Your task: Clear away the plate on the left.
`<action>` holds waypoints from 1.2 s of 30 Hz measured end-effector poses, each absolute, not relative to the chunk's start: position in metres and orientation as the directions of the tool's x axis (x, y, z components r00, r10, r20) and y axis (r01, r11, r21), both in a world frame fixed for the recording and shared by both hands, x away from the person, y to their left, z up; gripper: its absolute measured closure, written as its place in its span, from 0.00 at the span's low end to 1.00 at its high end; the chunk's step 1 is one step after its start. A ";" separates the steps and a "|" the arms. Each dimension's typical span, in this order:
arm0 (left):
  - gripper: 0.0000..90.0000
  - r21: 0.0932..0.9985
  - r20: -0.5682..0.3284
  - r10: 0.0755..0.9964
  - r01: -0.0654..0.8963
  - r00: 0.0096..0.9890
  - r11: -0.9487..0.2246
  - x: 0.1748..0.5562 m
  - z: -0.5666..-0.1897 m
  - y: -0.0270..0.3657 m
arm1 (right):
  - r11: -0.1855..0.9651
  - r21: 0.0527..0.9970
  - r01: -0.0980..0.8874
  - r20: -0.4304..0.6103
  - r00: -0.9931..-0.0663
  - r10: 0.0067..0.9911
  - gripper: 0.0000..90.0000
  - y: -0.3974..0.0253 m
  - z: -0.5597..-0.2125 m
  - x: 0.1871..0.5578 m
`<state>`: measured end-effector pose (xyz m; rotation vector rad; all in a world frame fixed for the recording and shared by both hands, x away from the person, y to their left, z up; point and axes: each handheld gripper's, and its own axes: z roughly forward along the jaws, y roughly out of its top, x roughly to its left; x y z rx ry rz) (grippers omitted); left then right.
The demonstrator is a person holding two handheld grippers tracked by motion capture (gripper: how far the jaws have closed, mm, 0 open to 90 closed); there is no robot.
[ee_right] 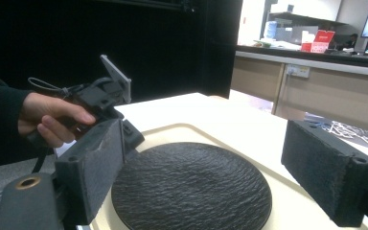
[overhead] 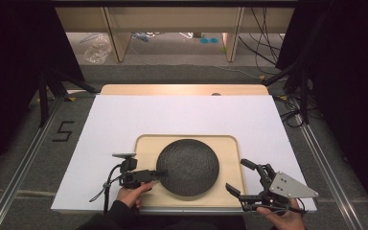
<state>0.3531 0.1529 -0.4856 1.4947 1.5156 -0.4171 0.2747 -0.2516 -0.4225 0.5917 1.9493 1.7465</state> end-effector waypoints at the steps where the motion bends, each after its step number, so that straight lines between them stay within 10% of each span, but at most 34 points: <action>1: 0.33 0.365 -0.784 0.593 0.909 0.183 0.202 0.353 -0.484 0.154 | 0.104 0.994 0.016 -0.049 -0.804 0.592 0.18 -0.252 -0.422 0.275; 36: 0.19 0.848 -0.426 0.646 0.529 0.633 0.042 0.323 -0.429 0.147 | 0.105 0.994 0.015 -0.051 -0.803 0.594 0.18 -0.252 -0.423 0.275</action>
